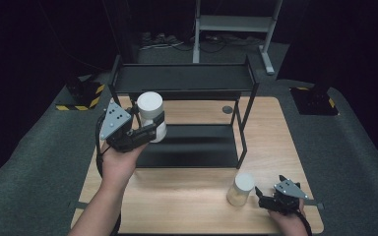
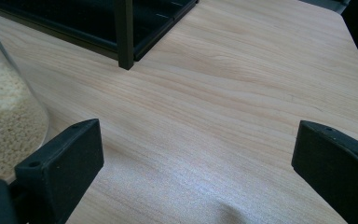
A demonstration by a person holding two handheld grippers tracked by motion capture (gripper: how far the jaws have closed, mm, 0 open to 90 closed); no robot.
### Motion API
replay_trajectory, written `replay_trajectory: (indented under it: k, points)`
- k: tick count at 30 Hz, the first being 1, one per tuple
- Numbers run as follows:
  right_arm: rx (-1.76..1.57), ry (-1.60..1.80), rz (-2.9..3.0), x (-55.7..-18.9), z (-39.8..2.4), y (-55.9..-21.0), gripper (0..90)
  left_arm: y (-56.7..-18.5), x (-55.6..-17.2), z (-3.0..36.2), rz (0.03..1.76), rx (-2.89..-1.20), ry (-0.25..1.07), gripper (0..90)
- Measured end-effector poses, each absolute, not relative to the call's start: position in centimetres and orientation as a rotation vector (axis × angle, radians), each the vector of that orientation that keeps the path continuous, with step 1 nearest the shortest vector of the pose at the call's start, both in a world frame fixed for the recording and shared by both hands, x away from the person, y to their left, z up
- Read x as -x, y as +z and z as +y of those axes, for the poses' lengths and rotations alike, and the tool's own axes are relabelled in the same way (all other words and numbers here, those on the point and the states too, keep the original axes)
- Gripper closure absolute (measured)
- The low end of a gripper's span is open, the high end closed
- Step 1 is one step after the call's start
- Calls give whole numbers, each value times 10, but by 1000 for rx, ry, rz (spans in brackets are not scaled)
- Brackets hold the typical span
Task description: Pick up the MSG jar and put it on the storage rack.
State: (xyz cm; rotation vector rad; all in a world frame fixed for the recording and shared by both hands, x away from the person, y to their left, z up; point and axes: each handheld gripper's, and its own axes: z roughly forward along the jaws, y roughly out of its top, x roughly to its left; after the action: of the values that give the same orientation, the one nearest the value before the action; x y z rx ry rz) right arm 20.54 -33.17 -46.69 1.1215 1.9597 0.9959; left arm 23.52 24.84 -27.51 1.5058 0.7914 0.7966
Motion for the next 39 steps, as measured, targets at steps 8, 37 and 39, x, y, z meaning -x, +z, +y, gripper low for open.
replay_trajectory:
  k: [8,37,39]
  points:
    - [-1114,1004,1965,-205,-333,-467,8,-265,-240,246,786,-1482,803,348]
    - [-1115,1022,1961,-205,-336,-468,6,-226,-272,235,810,-1402,834,349]
    - [-1115,1022,1962,-205,-336,-468,6,-225,-275,234,813,-1399,838,348]
